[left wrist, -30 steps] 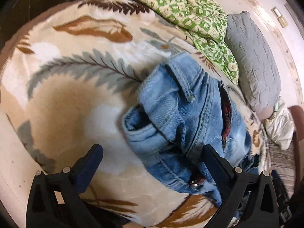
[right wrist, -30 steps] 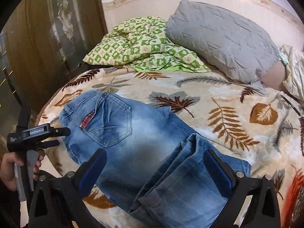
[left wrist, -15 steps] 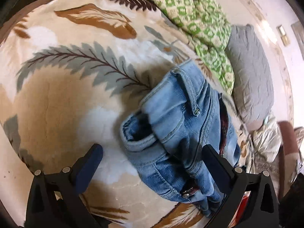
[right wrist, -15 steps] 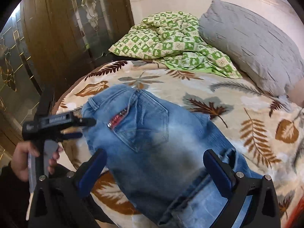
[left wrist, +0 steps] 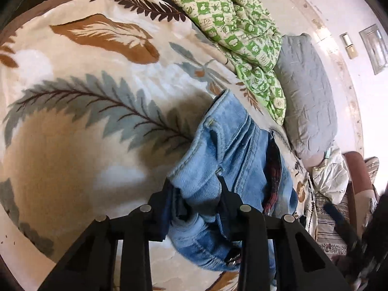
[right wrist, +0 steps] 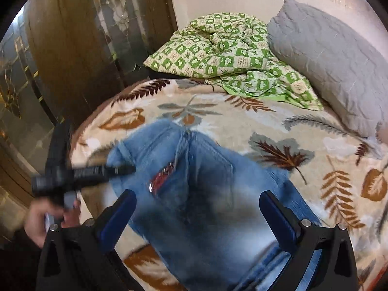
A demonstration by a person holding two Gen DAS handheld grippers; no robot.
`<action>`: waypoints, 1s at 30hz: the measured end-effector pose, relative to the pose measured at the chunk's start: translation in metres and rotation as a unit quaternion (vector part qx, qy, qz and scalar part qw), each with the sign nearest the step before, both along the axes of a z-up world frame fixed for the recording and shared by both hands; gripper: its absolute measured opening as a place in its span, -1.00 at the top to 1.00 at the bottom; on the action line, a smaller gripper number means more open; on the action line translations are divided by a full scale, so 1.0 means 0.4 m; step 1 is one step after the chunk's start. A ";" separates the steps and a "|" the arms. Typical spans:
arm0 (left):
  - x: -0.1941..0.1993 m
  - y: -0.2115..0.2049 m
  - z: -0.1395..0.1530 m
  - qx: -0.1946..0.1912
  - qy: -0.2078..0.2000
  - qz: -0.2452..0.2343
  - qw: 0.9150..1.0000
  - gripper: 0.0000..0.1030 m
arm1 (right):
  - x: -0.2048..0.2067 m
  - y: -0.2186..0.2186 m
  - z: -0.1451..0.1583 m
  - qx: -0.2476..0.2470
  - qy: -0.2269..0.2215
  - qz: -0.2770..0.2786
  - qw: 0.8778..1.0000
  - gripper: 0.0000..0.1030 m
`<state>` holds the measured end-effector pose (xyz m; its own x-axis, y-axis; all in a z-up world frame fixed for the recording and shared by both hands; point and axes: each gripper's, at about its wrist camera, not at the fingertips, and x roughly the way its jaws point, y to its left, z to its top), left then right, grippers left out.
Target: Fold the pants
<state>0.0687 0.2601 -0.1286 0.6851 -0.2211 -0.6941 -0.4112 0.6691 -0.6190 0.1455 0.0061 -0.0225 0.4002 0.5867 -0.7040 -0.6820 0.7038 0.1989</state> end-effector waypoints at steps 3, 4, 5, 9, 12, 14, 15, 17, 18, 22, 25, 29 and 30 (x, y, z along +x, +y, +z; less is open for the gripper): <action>-0.010 -0.008 -0.003 0.022 0.004 -0.013 1.000 0.41 | 0.044 0.048 0.009 0.002 0.030 0.007 1.000 -0.99; -0.008 -0.011 0.001 0.035 0.006 -0.021 0.999 0.41 | 0.051 0.063 0.009 -0.005 0.033 0.009 0.999 -0.98; -0.005 -0.014 0.006 0.045 0.009 -0.030 0.999 0.41 | 0.061 0.083 0.009 -0.015 0.035 0.011 0.999 -0.98; 0.021 -0.031 0.014 0.104 0.022 -0.084 0.991 0.41 | 0.117 0.183 -0.001 -0.059 0.057 0.029 0.996 -0.94; 0.022 -0.027 0.003 0.106 0.017 -0.101 0.989 0.40 | 0.180 0.264 -0.013 -0.082 0.072 0.038 0.993 -0.94; 0.018 -0.027 0.000 0.108 0.011 -0.102 0.989 0.40 | 0.220 0.315 -0.030 -0.092 0.086 0.045 0.991 -0.94; 0.016 -0.027 -0.003 0.108 0.008 -0.101 0.989 0.40 | 0.245 0.356 -0.048 -0.102 0.100 0.052 0.988 -0.94; 0.011 -0.027 -0.007 0.107 0.002 -0.099 0.989 0.40 | 0.271 0.414 -0.081 -0.122 0.106 0.059 0.985 -0.94; 0.009 -0.024 -0.009 0.100 -0.002 -0.096 0.990 0.40 | 0.276 0.439 -0.100 -0.133 0.107 0.065 0.983 -0.94; 0.007 -0.015 -0.009 0.081 -0.016 -0.094 0.992 0.47 | 0.264 0.511 -0.177 -0.188 0.090 0.115 0.971 0.06; -0.012 -0.035 0.037 0.087 -0.050 -0.111 0.989 0.53 | 0.241 0.476 -0.132 -0.167 0.073 0.126 0.975 0.29; -0.046 -0.121 0.155 0.099 -0.114 -0.159 0.976 0.54 | 0.186 0.347 -0.016 -0.106 0.036 0.130 0.985 0.38; -0.057 -0.158 0.192 0.107 -0.132 -0.177 0.969 0.54 | 0.176 0.309 0.011 -0.089 0.030 0.126 0.988 0.40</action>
<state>0.0461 0.1967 -0.0520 0.7525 -0.3456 -0.5606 0.0226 0.8643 -0.5025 0.2158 0.1297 -0.0182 0.2116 0.5263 -0.8235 -0.8304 0.5412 0.1325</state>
